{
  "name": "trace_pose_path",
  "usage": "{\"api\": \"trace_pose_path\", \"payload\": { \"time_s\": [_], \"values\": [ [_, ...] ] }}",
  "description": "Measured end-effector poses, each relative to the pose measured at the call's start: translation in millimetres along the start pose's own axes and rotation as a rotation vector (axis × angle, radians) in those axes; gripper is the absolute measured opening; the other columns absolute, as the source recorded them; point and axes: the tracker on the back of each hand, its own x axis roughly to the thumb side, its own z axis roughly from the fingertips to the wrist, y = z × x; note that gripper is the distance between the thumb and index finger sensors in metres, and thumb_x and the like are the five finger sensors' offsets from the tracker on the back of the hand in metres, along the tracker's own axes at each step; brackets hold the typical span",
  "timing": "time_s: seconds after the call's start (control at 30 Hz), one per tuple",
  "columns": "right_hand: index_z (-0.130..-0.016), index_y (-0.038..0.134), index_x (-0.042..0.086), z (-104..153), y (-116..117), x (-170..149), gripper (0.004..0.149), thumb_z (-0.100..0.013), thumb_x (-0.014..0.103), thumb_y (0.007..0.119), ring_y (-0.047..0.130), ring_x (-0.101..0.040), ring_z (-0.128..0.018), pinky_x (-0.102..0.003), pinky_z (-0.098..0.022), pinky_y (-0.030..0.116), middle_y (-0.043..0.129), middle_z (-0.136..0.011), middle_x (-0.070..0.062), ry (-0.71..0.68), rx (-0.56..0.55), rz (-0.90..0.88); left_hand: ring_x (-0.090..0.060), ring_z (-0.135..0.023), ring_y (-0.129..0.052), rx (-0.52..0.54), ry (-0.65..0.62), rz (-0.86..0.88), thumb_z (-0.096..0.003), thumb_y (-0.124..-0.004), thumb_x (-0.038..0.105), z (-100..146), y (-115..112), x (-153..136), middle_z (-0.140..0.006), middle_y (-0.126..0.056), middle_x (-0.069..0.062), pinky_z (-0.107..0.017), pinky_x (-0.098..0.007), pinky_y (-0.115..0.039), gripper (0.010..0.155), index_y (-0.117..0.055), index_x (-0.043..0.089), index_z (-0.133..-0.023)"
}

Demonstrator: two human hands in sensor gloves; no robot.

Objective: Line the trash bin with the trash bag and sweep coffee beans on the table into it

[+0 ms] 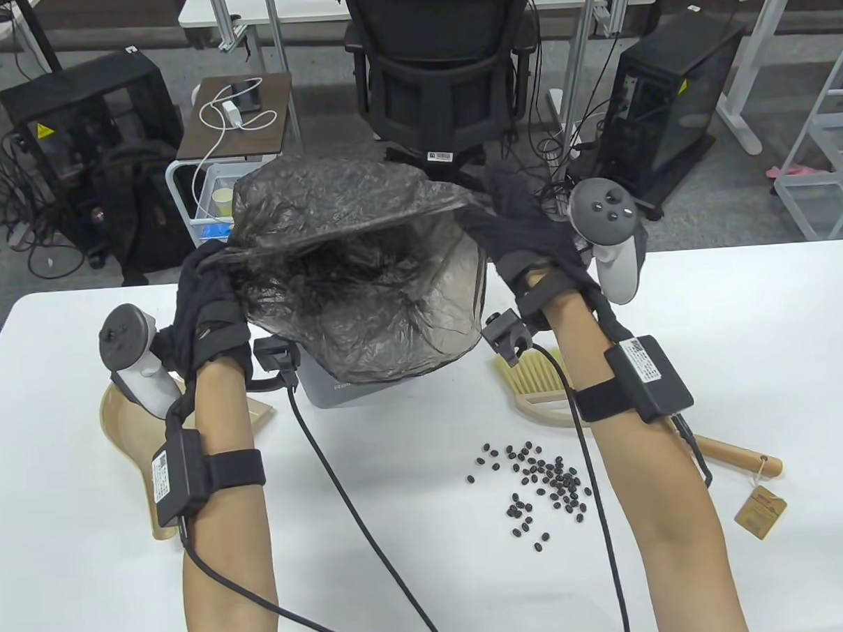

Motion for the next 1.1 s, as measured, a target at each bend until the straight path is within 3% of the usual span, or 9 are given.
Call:
{"api": "trace_pose_path", "payload": {
  "time_s": [0.07, 0.2, 0.33, 0.43, 0.6, 0.7, 0.83, 0.93, 1.1],
  "values": [
    [-0.109, 0.024, 0.025, 13, -9, 6, 0.081, -0.053, 0.051, 0.078, 0.043, -0.044, -0.103, -0.061, -0.074, 0.040, 0.035, -0.115, -0.013, -0.069, -0.067, -0.058, -0.024, -0.094, -0.081, 0.013, 0.010, 0.025, -0.0689, -0.055, 0.038, 0, 3, -3, -0.112, -0.070, -0.002, -0.071, -0.049, -0.067, 0.042, -0.054, 0.027, -0.109],
    [-0.108, 0.038, 0.026, 51, 11, 28, 0.073, -0.051, 0.049, 0.079, 0.044, -0.045, -0.103, -0.062, -0.074, 0.039, 0.040, -0.114, -0.013, -0.455, -0.015, 0.229, -0.020, -0.095, -0.080, 0.065, 0.024, -0.052, -0.0696, -0.052, 0.040, 2, 8, -1, -0.113, -0.068, 0.001, -0.072, -0.047, -0.067, 0.043, -0.050, 0.028, -0.110],
    [-0.106, 0.049, 0.029, 94, 78, 43, 0.071, -0.046, 0.054, 0.079, 0.049, -0.042, -0.106, -0.062, -0.075, 0.039, 0.053, -0.114, -0.009, -0.731, 0.275, 0.614, -0.021, -0.096, -0.079, 0.077, 0.030, -0.046, -0.0698, -0.051, 0.041, 5, 8, 4, -0.113, -0.067, 0.000, -0.073, -0.047, -0.066, 0.043, -0.049, 0.027, -0.111],
    [-0.107, 0.050, 0.025, 114, 129, 33, 0.082, -0.041, 0.062, 0.080, 0.045, -0.044, -0.108, -0.064, -0.076, 0.033, 0.052, -0.116, -0.011, -0.738, 0.428, 0.880, -0.022, -0.095, -0.080, 0.085, 0.020, -0.074, -0.0694, -0.052, 0.040, 9, 7, 9, -0.113, -0.068, -0.002, -0.072, -0.048, -0.066, 0.043, -0.050, 0.026, -0.110],
    [-0.110, 0.022, 0.021, 99, 181, -29, 0.101, -0.039, 0.065, 0.079, 0.018, -0.047, -0.109, -0.065, -0.075, 0.019, 0.018, -0.119, -0.014, -0.501, 0.430, 1.394, -0.027, -0.094, -0.080, 0.074, -0.024, -0.077, -0.0681, -0.055, 0.038, 20, 7, 18, -0.112, -0.070, -0.005, -0.071, -0.051, -0.065, 0.044, -0.054, 0.023, -0.110],
    [-0.108, 0.026, 0.019, 77, 180, -57, 0.092, -0.043, 0.054, 0.082, 0.018, -0.047, -0.107, -0.064, -0.074, 0.018, 0.017, -0.117, -0.014, -0.362, 0.383, 1.369, -0.028, -0.094, -0.080, 0.068, -0.066, -0.129, -0.0679, -0.056, 0.039, 27, 10, 24, -0.112, -0.069, -0.006, -0.071, -0.052, -0.065, 0.045, -0.054, 0.022, -0.110],
    [-0.090, 0.072, 0.025, 59, 156, -59, 0.041, -0.050, 0.030, 0.073, 0.055, -0.043, -0.102, -0.062, -0.074, 0.037, 0.063, -0.108, -0.010, -0.305, 0.199, 1.203, -0.030, -0.096, -0.079, 0.034, -0.108, -0.208, -0.0674, -0.058, 0.040, 35, 20, 29, -0.113, -0.069, -0.007, -0.072, -0.054, -0.063, 0.047, -0.055, 0.022, -0.110],
    [-0.090, 0.072, 0.027, 49, 136, -46, 0.040, -0.051, 0.029, 0.071, 0.058, -0.042, -0.102, -0.062, -0.074, 0.040, 0.067, -0.106, -0.009, -0.236, 0.169, 1.096, -0.032, -0.097, -0.078, 0.039, -0.128, -0.255, -0.0666, -0.062, 0.040, 39, 27, 28, -0.114, -0.068, -0.009, -0.072, -0.056, -0.063, 0.049, -0.055, 0.021, -0.111],
    [-0.093, 0.070, 0.030, 31, 102, -4, 0.040, -0.053, 0.030, 0.069, 0.053, -0.041, -0.105, -0.063, -0.076, 0.035, 0.064, -0.109, -0.009, -0.112, 0.108, 0.821, -0.043, -0.113, -0.045, -0.192, -0.262, -0.245, -0.0644, -0.070, 0.053, 54, 20, 34, -0.127, -0.033, -0.016, -0.078, -0.065, -0.047, 0.078, -0.028, 0.016, -0.119]
  ]
}}
